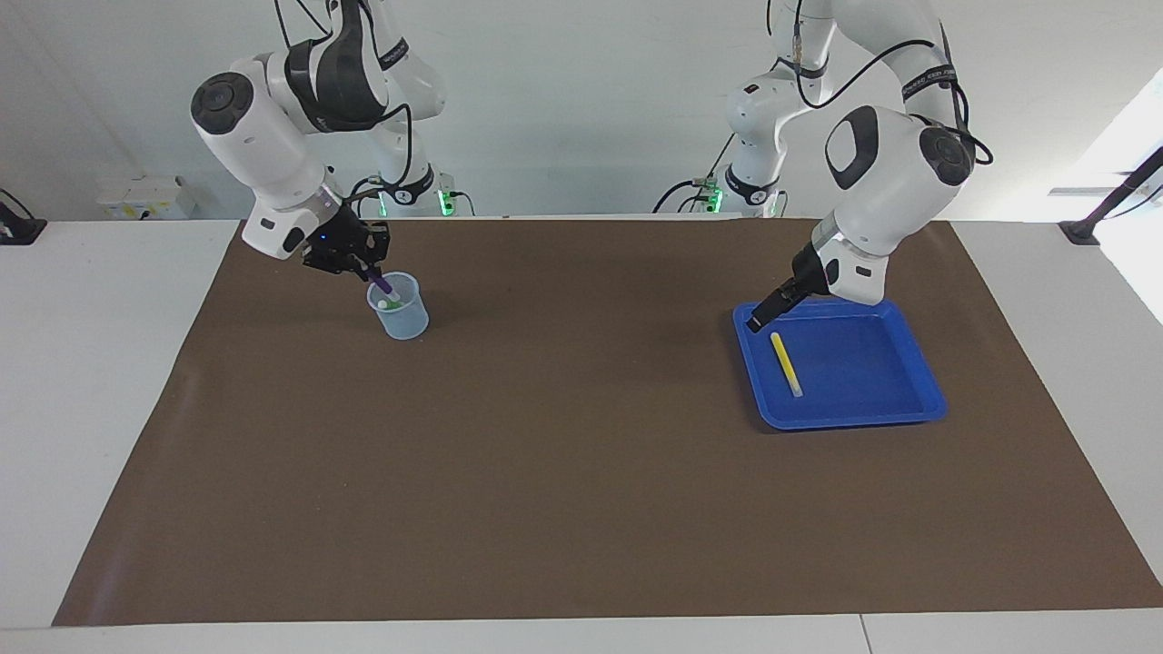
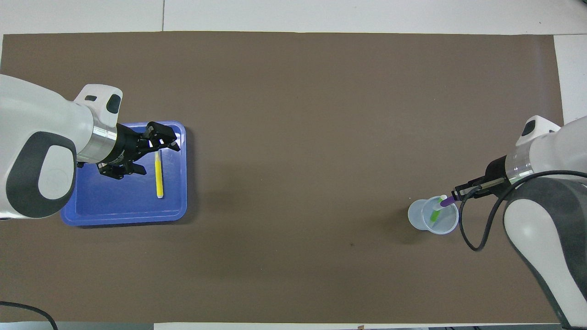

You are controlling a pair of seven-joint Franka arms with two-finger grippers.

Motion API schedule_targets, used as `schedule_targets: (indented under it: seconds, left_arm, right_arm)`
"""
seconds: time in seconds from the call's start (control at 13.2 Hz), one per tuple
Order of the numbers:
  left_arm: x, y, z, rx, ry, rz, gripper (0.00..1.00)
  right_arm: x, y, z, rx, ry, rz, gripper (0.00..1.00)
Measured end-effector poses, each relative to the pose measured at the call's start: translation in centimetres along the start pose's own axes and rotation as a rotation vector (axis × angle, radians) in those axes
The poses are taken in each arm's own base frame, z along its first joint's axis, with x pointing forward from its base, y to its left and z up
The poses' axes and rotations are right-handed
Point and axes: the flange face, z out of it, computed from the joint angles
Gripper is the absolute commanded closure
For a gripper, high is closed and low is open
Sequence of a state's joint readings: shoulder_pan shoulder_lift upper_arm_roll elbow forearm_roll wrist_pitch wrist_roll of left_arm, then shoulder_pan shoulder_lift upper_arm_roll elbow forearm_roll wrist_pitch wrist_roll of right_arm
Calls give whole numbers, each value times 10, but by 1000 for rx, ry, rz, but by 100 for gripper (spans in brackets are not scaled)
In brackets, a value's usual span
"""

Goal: Transfer and insert pens with both arms
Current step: 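Insert the purple pen into the cup while the left gripper returns, then grasp the yellow pen with the left gripper while the right gripper withdraws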

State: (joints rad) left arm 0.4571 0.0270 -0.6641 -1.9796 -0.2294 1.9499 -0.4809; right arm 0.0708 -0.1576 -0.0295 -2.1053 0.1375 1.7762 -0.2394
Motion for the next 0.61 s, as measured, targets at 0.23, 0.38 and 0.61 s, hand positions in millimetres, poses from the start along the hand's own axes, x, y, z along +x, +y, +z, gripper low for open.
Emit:
schedule_targets:
  seconds: [0.23,0.38,0.61]
  left_arm:
    - [16,-25,25,108,39,281,0]
    - [25,-34,54,127,52,375,0]
    - [36,-52,95,127,44,494,0]
  right_arm:
    - [-3,2,23,1,-14,5,100]
    - [-3,5,38,-3,-4,11,84]
    - [-5,6,47,-4,-7,13,0]
